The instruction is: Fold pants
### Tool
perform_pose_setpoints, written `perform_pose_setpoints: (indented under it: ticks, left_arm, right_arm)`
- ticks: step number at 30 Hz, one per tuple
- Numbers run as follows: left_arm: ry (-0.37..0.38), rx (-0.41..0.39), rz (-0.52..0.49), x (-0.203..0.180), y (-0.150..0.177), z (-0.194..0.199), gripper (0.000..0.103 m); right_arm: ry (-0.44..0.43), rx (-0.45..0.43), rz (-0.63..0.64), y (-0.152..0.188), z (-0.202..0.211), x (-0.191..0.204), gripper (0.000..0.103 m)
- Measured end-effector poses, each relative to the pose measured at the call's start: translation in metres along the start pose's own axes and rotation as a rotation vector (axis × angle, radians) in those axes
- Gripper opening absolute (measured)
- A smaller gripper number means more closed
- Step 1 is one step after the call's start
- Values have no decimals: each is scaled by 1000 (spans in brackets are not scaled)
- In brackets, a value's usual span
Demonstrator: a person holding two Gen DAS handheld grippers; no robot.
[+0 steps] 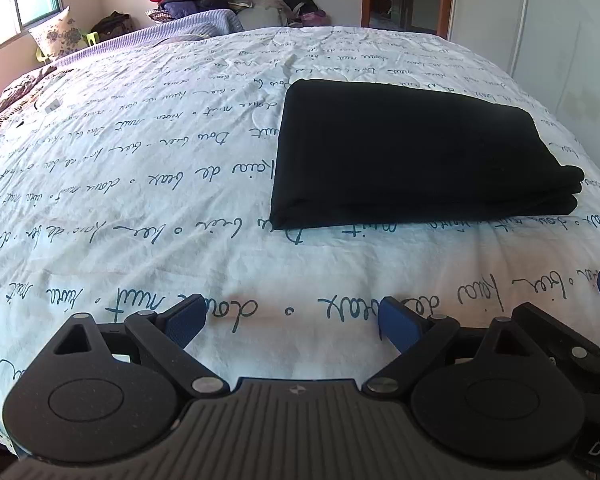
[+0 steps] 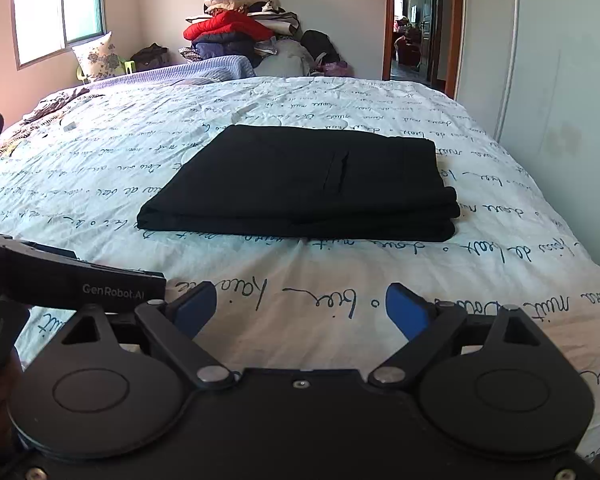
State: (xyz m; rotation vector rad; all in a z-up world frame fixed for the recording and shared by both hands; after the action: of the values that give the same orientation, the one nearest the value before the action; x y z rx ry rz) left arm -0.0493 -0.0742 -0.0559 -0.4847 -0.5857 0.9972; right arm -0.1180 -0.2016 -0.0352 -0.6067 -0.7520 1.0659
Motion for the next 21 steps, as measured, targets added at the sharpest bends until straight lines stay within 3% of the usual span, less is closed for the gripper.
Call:
perform_pose_setpoints:
  ticks: [21]
  left_arm:
    - [0, 1, 9, 3, 0, 1, 95]
  right_arm:
    - [-4, 6, 3, 1, -1, 2, 92]
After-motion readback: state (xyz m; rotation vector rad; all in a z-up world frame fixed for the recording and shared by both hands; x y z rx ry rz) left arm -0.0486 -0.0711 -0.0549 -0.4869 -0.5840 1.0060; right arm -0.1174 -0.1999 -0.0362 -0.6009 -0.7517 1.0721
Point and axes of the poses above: each gripper's, at about its wrist camera, not at the fingertips, and z roughly against the way its jaws point, x to its left, y to its underside, the point moved 2 cm from there along -z, roughly the way its jaws point, and after that the axes turned 15 degrees about -z, right-handed, at the moved point
